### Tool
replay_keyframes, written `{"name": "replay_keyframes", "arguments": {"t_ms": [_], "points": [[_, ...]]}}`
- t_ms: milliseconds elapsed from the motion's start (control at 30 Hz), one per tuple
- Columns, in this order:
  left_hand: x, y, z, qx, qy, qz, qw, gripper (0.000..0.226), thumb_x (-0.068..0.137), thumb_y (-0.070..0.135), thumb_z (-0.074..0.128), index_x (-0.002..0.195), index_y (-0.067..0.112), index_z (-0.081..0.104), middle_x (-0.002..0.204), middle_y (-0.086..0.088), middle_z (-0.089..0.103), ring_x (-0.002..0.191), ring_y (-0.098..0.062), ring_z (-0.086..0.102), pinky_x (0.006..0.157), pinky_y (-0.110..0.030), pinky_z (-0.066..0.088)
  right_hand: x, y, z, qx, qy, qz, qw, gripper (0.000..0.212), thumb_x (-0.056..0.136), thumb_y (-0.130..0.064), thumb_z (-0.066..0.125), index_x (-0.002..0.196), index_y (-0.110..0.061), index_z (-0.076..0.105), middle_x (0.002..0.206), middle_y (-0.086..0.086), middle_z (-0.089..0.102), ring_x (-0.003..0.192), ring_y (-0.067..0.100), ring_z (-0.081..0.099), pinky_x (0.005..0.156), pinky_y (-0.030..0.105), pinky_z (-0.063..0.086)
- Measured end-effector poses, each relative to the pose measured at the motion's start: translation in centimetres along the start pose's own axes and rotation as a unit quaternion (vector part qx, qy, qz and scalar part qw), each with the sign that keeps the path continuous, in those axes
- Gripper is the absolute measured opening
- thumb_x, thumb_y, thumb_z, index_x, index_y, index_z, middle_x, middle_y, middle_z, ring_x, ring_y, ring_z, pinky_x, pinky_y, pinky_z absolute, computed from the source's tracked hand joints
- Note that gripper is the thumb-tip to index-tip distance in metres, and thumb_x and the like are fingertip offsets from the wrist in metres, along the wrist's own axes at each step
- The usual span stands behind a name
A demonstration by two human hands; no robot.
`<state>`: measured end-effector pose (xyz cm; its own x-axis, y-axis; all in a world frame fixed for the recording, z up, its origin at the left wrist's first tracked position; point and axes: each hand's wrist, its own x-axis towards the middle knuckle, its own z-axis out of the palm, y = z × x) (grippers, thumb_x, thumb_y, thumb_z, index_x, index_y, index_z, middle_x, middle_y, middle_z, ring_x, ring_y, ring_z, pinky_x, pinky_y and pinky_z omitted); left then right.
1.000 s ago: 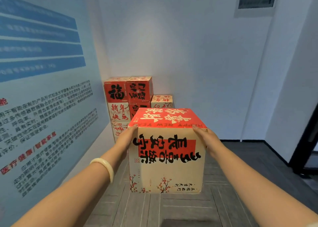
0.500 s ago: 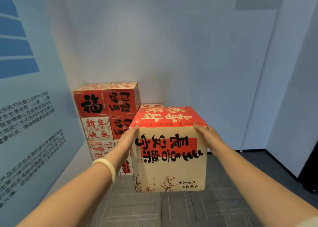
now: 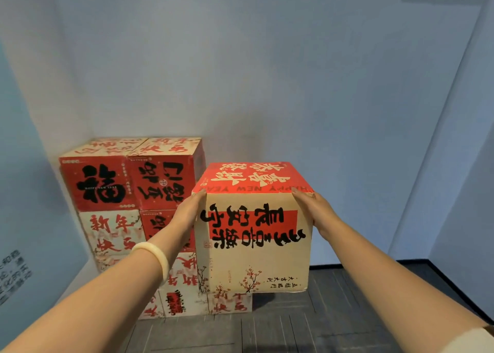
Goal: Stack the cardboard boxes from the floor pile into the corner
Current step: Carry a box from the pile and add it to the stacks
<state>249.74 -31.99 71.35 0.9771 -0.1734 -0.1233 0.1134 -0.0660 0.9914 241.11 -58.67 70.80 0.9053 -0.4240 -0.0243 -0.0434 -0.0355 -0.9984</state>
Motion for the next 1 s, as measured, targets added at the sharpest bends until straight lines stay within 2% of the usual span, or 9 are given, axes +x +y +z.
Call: {"name": "replay_keyframes", "arguments": {"t_ms": [67,200,267,333,433,567,733,1000], "points": [[5.0,1.3,0.4,0.007,-0.012,0.005,1.0,0.038,0.091,0.049,0.047,0.111,0.018,0.056,0.096,0.004,0.063,0.083,-0.01,0.055,0.081,-0.031,0.038,4.4,-0.8,0.8,-0.003,0.017,-0.005,1.0,0.044,0.082,-0.049,0.064,0.116,-0.021,0.06,0.105,0.002,0.07,0.094,0.021,0.067,0.073,0.033,0.052],[14.5,4.5,0.8,0.009,-0.041,0.013,0.999,0.048,0.09,0.05,0.047,0.123,0.017,0.054,0.105,0.001,0.064,0.09,-0.012,0.056,0.087,-0.033,0.038,12.9,-2.5,2.2,-0.001,0.048,-0.015,0.999,0.052,0.08,-0.052,0.064,0.121,-0.022,0.056,0.112,0.0,0.067,0.102,0.02,0.063,0.074,0.032,0.049],[18.7,6.1,1.2,0.022,-0.048,0.017,0.998,0.042,0.091,0.049,0.048,0.119,0.018,0.055,0.107,0.0,0.063,0.089,-0.012,0.055,0.086,-0.033,0.037,16.8,-3.0,2.7,-0.001,0.056,-0.019,0.998,0.054,0.079,-0.053,0.064,0.123,-0.024,0.055,0.116,-0.001,0.065,0.106,0.02,0.06,0.075,0.032,0.046],[22.1,7.2,1.7,0.023,-0.061,0.02,0.998,0.03,0.093,0.045,0.047,0.109,0.022,0.053,0.099,0.002,0.063,0.084,-0.009,0.054,0.082,-0.031,0.039,20.3,-3.3,3.2,-0.001,0.061,-0.015,0.998,0.053,0.08,-0.053,0.063,0.125,-0.025,0.054,0.118,-0.002,0.064,0.109,0.02,0.059,0.075,0.031,0.044],[26.8,7.7,2.6,0.017,-0.061,0.024,0.998,0.022,0.095,0.042,0.045,0.104,0.023,0.054,0.095,0.002,0.063,0.082,-0.008,0.056,0.073,-0.028,0.041,25.4,-3.8,4.1,0.006,0.06,-0.02,0.998,0.049,0.085,-0.047,0.061,0.127,-0.023,0.052,0.117,-0.002,0.063,0.105,0.018,0.059,0.068,0.026,0.043],[32.7,7.1,3.1,-0.009,-0.026,0.022,0.999,0.02,0.094,0.042,0.045,0.1,0.025,0.054,0.095,0.005,0.061,0.086,-0.009,0.055,0.087,-0.034,0.039,32.5,-3.4,5.2,0.014,0.03,-0.023,0.999,0.044,0.087,-0.041,0.061,0.126,-0.022,0.05,0.114,-0.003,0.062,0.095,0.011,0.058,0.064,0.023,0.041],[38.3,5.8,3.8,-0.022,0.02,0.012,0.999,0.017,0.094,0.037,0.046,0.09,0.024,0.057,0.094,-0.001,0.063,0.087,-0.015,0.059,0.089,-0.038,0.044,40.1,-1.8,6.5,0.018,-0.012,-0.011,1.0,0.049,0.084,-0.039,0.064,0.127,-0.022,0.049,0.115,-0.002,0.062,0.098,0.012,0.059,0.068,0.025,0.044],[44.2,3.4,3.8,-0.041,0.049,-0.001,0.998,0.02,0.094,0.032,0.046,0.103,0.018,0.059,0.097,-0.004,0.066,0.087,-0.018,0.062,0.068,-0.03,0.047,47.3,1.6,8.2,0.017,-0.048,0.017,0.999,0.058,0.079,-0.041,0.07,0.13,-0.025,0.048,0.12,0.0,0.062,0.105,0.017,0.06,0.078,0.032,0.048]]}}
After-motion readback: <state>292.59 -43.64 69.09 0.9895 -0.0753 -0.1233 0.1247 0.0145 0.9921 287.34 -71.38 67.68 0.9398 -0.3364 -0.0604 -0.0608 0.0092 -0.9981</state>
